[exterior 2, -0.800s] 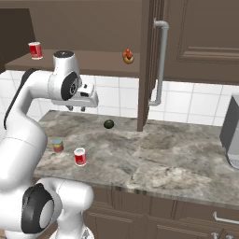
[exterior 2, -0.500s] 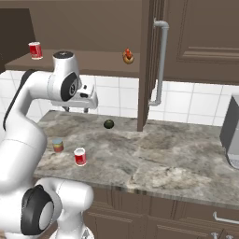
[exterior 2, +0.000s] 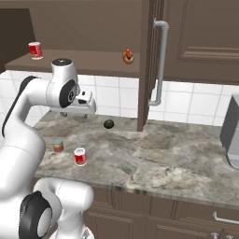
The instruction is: Pick the cans from the counter and place them in their designated side in the cabinet.
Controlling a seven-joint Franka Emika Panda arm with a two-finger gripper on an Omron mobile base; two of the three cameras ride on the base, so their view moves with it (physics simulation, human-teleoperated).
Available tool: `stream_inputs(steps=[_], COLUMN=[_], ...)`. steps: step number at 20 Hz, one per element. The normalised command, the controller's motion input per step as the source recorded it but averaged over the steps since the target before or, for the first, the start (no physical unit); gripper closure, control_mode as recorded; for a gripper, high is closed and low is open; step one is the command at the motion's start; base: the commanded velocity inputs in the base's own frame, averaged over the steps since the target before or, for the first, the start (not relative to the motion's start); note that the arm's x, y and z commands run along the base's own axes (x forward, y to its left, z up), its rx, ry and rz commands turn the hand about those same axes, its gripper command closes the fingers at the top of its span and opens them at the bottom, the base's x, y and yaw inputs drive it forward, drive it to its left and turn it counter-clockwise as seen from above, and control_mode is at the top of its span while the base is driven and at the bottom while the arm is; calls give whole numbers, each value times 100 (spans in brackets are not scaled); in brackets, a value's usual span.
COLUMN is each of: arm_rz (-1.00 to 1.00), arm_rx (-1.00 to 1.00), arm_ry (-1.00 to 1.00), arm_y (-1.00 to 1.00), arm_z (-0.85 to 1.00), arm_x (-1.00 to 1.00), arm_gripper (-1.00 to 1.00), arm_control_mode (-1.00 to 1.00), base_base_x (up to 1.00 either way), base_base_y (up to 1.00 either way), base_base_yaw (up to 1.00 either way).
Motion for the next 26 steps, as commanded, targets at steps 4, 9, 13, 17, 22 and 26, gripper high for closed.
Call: stream_inputs(steps=[4,9,13,17,22,26], arm_rz=[0,0,0,0,0,0], arm_rx=[0,0,0,0,0,0], arm_ry=[1,0,0,1,1,0], arm_y=[17,13,9,6,1,0], arm_z=[-17,-17,-23,-28,-29,-14], arm_x=[-6,-6,-5,-2,0,1], arm_gripper=[-100,-100,-100,-100,-100,-100], arm_control_mode=[-100,-100,-100,-100,-100,-100], base_base_x=[0,0,0,0,0,0], base_base_y=[0,0,0,0,0,0], base_base_yaw=[0,0,0,0,0,0])
